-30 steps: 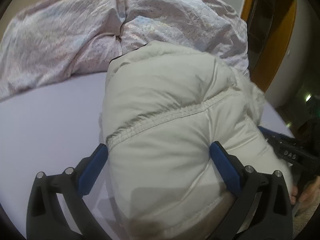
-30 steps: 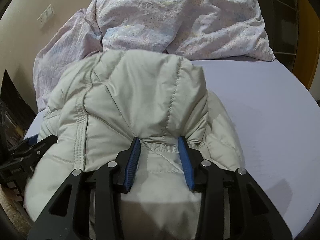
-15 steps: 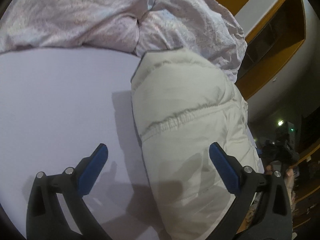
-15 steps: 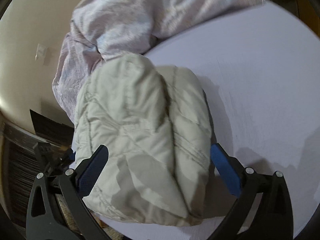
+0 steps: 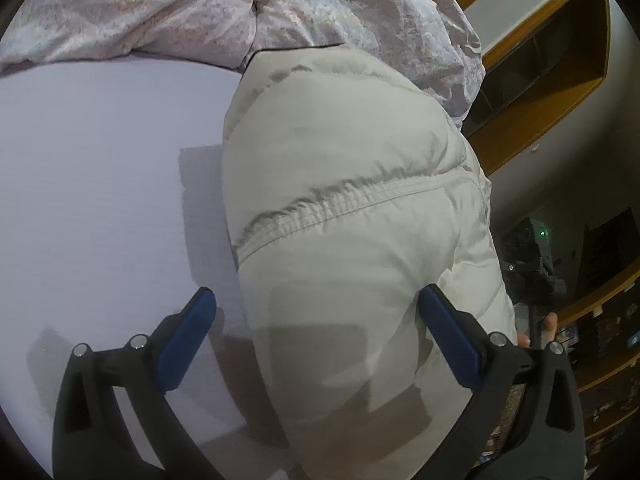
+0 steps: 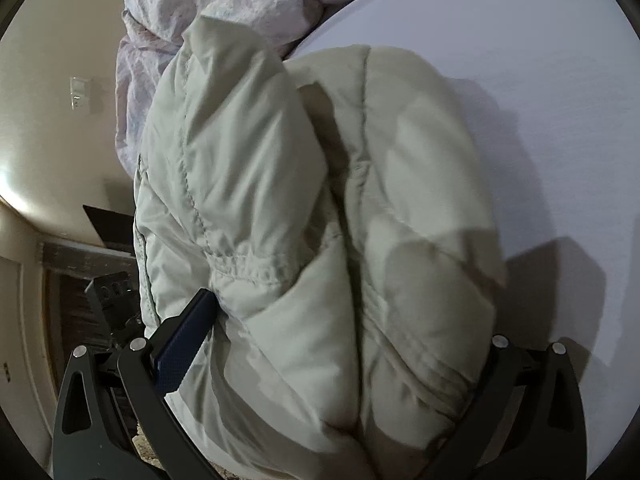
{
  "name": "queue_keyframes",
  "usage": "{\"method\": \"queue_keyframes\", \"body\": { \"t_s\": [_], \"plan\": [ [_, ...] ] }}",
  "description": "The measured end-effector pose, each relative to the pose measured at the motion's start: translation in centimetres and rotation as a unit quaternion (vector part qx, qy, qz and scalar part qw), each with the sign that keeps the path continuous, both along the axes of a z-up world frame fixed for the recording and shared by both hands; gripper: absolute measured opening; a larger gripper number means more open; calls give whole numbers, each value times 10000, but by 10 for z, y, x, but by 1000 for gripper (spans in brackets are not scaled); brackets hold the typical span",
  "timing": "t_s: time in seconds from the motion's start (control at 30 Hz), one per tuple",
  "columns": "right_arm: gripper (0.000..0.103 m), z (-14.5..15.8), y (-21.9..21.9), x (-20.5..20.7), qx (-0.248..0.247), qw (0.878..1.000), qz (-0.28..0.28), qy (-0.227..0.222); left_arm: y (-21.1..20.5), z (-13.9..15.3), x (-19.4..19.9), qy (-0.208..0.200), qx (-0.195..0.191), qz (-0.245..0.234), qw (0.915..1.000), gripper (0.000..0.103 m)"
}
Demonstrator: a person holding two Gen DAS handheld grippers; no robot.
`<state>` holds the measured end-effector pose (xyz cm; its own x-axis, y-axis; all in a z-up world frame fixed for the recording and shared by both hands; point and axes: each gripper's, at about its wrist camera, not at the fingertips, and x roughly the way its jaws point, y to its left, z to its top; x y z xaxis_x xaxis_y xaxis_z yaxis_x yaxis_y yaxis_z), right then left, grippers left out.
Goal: Fold large clothes
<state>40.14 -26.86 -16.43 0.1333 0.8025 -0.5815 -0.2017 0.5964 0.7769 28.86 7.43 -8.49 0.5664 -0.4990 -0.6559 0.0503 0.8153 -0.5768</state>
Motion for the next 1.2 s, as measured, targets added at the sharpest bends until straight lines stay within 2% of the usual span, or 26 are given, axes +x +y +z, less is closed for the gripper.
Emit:
{"method": "queue_keyframes", "body": {
  "t_s": [0.27, 0.43, 0.57, 0.63, 0.8, 0.9, 1.2],
  "plan": [
    [102, 3, 7, -3, 158, 9997, 20, -189, -5, -17, 6, 120, -619, -37, 9980, 101],
    [102, -2, 7, -6, 324, 9991, 70, -263, -10, -19, 9, 90, -819, 47, 9966, 101],
    [102, 2, 14, -13, 404, 9974, 218, -557, -10, -11, 4, -47, -891, 27, 9960, 87],
    [97, 6, 15, -16, 444, 9965, 243, -667, -10, -6, 2, -108, -896, 0, 9959, 83],
    [77, 21, 20, -20, 496, 9945, 280, -883, -6, 5, -2, -266, -862, 25, 9959, 76],
    [69, 33, 25, -18, 499, 9925, 364, -1057, 2, 15, -5, -437, -881, 65, 9951, 75],
    [63, 85, 88, 7, 295, 9829, 767, -1648, 58, 37, -14, -984, -968, 588, 9887, 74]
  ]
}}
